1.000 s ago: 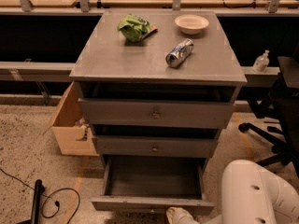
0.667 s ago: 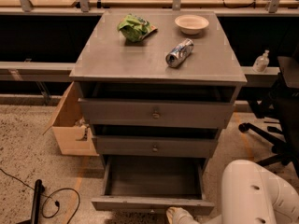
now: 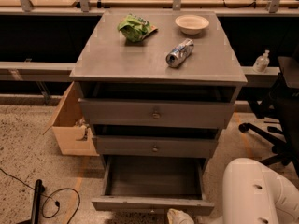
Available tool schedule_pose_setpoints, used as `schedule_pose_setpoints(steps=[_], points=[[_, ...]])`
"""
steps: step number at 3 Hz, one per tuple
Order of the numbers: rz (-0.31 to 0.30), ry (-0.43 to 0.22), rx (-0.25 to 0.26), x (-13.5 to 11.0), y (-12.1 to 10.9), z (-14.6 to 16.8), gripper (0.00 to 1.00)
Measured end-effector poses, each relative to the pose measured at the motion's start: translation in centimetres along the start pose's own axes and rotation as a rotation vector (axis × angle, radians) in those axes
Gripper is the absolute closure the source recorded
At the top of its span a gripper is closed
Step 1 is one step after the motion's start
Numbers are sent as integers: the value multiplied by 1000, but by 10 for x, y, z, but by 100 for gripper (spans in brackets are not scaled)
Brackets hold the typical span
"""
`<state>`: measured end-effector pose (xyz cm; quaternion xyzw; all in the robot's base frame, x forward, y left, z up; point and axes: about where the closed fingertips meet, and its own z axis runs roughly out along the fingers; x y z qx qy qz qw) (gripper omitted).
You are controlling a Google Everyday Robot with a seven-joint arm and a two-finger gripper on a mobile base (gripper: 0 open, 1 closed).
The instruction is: Close bottom drawer
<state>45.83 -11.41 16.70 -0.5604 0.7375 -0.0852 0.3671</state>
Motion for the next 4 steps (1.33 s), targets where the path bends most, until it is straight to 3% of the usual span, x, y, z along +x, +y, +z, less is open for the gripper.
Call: schedule_pose_setpoints(steps=[2, 4], points=[[7, 24, -29, 2, 19, -21, 100], [-15, 5, 18, 7, 15, -2, 100]])
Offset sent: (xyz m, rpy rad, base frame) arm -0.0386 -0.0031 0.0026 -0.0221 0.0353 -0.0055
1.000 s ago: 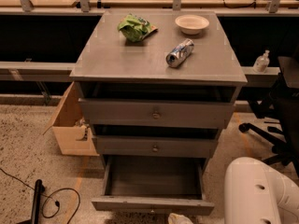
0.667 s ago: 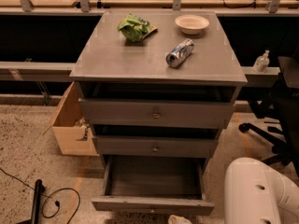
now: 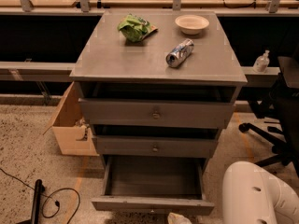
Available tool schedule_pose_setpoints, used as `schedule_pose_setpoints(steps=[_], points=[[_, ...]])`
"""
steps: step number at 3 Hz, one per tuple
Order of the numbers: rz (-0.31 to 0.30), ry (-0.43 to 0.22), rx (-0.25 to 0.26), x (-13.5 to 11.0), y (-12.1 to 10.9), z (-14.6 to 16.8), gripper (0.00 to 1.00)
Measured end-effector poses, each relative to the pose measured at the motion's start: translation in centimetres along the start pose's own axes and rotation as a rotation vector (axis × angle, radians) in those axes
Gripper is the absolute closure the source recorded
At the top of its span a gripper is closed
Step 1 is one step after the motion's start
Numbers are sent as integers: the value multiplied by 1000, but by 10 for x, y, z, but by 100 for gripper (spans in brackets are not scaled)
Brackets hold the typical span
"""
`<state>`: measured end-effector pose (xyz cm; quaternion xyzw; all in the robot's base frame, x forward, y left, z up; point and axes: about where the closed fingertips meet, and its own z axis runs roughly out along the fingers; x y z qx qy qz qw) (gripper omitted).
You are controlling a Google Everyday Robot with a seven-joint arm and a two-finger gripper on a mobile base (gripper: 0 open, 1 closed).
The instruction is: Close bottom drawer
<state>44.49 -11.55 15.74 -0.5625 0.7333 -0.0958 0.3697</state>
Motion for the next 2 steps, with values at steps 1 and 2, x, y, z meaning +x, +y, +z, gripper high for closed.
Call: schedule_pose_setpoints(steps=[1, 2], points=[[-14, -1, 29, 3, -6, 9, 100], [-26, 11, 61, 5, -12, 19, 100]])
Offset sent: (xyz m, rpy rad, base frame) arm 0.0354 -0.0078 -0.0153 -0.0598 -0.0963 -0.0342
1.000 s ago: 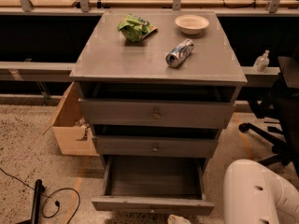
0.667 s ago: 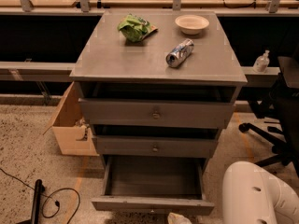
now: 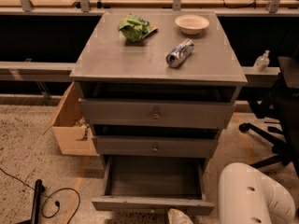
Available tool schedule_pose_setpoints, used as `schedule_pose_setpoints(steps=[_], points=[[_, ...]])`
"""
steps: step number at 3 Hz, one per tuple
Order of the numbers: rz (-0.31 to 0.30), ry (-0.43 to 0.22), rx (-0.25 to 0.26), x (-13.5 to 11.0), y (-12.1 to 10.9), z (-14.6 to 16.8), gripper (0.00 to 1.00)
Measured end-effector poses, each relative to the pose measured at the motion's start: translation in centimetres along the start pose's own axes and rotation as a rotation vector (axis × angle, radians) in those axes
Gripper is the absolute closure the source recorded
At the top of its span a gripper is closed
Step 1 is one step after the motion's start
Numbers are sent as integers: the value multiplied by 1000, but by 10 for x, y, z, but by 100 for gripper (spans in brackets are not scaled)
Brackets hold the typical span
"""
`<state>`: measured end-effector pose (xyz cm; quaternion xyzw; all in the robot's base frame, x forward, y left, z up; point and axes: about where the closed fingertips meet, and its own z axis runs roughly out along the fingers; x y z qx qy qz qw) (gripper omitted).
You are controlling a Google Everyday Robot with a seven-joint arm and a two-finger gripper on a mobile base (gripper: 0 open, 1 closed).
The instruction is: Close bottom drawer
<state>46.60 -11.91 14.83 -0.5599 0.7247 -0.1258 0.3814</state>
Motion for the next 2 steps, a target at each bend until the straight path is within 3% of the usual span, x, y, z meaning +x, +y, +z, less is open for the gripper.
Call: schedule_pose_setpoints(steps=[2], points=[[-18, 14, 38, 3, -8, 14, 100]])
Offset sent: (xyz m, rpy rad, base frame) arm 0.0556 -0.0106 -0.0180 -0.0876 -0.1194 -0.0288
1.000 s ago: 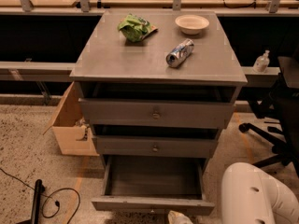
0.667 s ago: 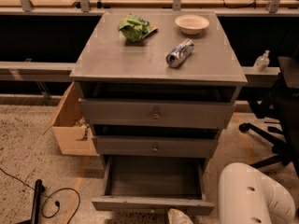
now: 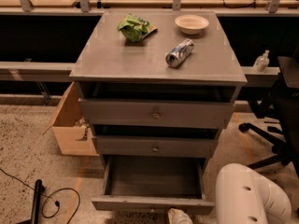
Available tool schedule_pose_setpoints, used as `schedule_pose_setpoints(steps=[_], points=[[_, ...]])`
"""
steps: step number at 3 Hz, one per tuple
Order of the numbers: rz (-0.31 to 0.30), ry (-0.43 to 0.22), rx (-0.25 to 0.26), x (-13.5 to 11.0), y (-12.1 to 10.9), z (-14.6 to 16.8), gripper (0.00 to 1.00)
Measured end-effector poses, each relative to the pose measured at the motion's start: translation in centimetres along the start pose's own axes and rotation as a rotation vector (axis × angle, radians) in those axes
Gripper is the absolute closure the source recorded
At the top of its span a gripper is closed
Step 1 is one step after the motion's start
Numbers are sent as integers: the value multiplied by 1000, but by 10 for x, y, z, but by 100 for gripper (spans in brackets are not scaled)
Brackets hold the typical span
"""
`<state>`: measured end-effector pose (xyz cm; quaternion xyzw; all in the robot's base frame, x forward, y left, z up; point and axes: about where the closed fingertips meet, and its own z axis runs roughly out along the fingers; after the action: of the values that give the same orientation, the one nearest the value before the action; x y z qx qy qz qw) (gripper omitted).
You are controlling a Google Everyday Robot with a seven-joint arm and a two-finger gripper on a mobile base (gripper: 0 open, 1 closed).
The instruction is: Close bottom drawer
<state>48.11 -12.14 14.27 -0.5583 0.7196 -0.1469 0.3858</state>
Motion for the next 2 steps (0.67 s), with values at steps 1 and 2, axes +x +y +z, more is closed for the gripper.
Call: schedule_pose_setpoints(steps=[1, 2], points=[[0, 0, 0, 0, 0, 0, 100], [0, 0, 0, 0, 0, 0, 100]])
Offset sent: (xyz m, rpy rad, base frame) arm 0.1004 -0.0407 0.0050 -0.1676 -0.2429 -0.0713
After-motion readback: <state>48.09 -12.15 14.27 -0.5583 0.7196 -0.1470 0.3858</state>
